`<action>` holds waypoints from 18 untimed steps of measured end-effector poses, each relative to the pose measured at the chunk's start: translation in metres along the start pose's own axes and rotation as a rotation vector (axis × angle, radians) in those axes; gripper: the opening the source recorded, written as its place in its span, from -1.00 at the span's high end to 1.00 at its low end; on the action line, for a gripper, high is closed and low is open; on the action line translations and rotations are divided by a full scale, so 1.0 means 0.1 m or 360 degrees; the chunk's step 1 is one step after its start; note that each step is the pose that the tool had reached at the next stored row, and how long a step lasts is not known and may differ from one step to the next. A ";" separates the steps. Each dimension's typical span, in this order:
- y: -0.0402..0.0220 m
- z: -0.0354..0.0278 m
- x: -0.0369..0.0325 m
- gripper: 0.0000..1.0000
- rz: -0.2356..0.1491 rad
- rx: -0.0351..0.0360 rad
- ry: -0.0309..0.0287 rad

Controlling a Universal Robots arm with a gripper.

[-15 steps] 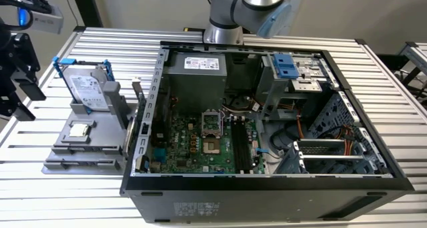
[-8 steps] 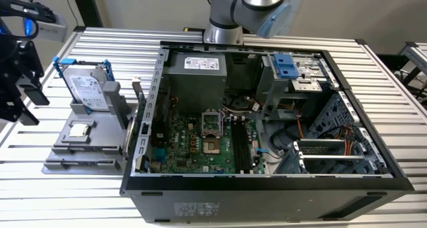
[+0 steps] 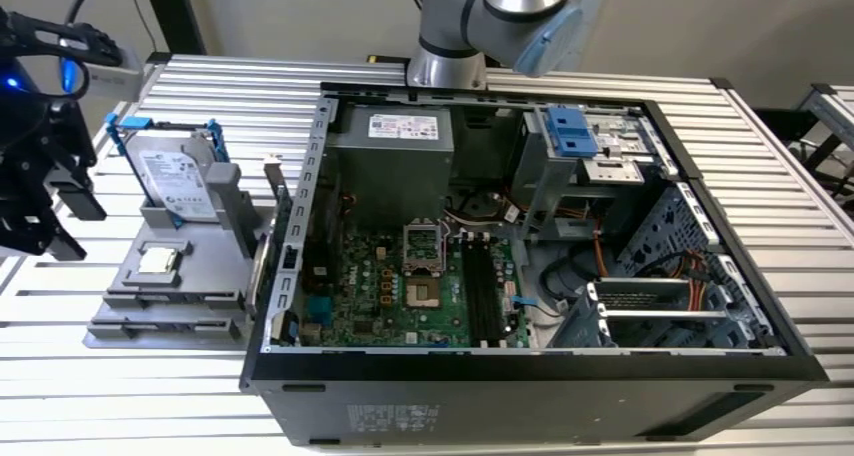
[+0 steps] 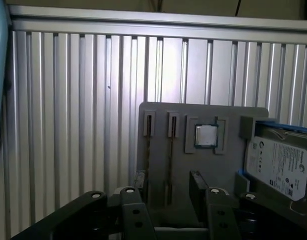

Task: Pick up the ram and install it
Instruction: 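Pick up the ram and move it above insertion slot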

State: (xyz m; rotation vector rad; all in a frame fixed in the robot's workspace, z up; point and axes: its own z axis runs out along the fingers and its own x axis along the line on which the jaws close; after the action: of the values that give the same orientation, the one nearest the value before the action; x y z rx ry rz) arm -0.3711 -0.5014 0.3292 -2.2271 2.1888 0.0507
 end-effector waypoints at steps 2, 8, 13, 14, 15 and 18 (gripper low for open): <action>-0.001 0.034 0.001 -1.00 0.0003 0.0001 -0.00002; -0.002 0.140 0.005 -1.00 0.0011 0.0002 0.00022; -0.003 0.231 0.009 -1.00 0.0016 0.0003 0.00062; -0.003 0.249 0.009 -1.00 0.0016 0.0004 0.00064; -0.003 0.267 0.010 -1.00 0.0017 0.0005 0.00067; -0.003 0.322 0.012 -1.00 0.0020 0.0008 0.00074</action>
State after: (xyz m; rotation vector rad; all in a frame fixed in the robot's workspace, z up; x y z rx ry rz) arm -0.3710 -0.5014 0.2970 -2.2134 2.2024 0.0398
